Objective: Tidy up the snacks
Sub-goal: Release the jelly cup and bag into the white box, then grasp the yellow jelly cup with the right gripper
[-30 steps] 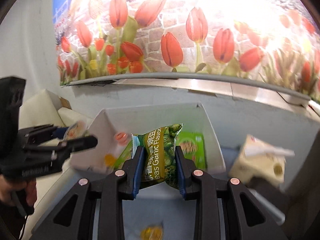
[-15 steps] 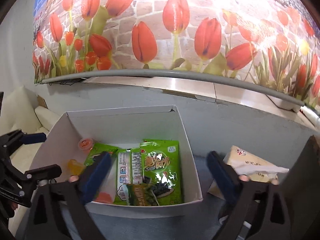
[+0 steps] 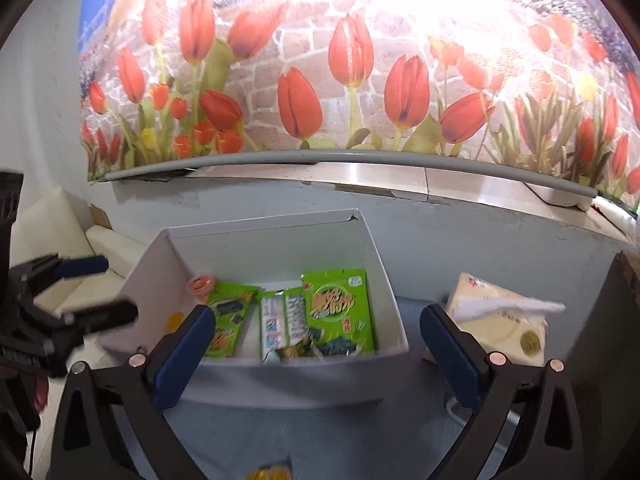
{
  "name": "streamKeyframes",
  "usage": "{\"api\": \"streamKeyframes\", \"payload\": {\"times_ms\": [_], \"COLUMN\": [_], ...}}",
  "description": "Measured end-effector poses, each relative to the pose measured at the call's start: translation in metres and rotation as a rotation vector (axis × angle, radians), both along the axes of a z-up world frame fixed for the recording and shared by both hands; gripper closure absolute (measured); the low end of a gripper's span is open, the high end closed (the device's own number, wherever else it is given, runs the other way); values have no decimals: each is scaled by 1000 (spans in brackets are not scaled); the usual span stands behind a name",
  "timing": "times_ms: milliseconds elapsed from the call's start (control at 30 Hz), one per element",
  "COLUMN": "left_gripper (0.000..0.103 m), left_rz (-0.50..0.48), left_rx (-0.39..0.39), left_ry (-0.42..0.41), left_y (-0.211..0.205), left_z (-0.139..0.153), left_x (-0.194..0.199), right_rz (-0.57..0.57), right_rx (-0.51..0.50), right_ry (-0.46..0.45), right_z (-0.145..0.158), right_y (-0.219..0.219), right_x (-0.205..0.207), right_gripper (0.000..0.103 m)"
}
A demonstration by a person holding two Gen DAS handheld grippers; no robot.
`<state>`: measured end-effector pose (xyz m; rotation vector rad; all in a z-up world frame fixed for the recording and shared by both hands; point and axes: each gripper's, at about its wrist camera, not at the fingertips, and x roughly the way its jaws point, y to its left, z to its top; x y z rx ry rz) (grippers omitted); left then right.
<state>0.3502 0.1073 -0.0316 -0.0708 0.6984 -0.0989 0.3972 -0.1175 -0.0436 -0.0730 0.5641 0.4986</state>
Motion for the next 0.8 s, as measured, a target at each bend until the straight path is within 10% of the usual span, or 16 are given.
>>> {"api": "streamKeyframes", "payload": {"times_ms": [467, 800], "left_gripper": [0, 0], "left_rz": [7, 46], "left_rx": [-51, -89], "left_ry": [-26, 32], "left_y": [-9, -7], "left_z": [-9, -43], "left_x": [-140, -216], "right_rz": [64, 92], "right_rx": [-64, -147], "right_ry": [150, 246], "right_z": [-92, -138], "right_y": [0, 27], "right_x": [-78, -64], "right_gripper": [1, 57]}}
